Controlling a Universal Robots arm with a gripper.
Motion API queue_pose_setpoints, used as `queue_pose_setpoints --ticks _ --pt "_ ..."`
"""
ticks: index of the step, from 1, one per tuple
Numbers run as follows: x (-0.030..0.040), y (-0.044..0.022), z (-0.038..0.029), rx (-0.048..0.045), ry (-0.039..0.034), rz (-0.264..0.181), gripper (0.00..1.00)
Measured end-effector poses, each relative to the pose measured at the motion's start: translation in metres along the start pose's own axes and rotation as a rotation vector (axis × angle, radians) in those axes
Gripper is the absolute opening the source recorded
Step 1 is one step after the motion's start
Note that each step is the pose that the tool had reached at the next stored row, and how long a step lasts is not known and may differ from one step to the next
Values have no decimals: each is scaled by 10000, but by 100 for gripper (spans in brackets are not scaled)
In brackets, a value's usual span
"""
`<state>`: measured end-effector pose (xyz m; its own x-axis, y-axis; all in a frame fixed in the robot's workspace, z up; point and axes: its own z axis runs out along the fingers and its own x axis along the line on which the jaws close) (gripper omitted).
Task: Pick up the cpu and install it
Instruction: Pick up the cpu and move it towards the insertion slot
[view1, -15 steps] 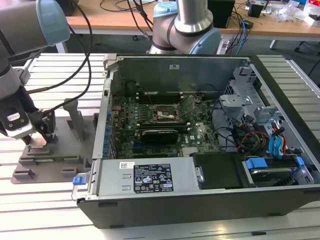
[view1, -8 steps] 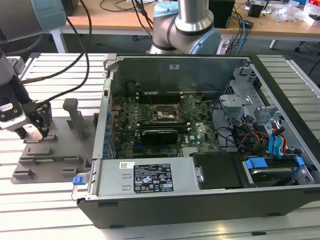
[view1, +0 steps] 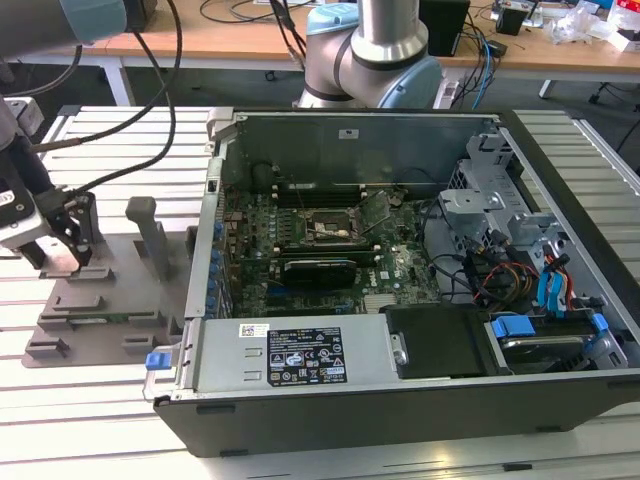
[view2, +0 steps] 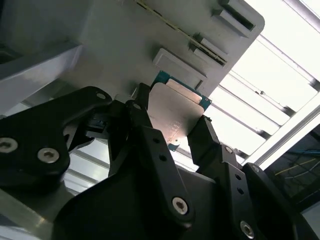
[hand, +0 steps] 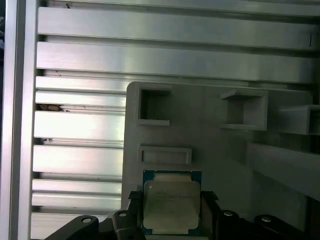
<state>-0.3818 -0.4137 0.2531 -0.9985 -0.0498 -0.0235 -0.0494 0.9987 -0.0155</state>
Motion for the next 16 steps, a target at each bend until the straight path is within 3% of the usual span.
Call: queue_pose_setpoints --ticks 16 --pt "-7 -5 -302 80 5 -2 55"
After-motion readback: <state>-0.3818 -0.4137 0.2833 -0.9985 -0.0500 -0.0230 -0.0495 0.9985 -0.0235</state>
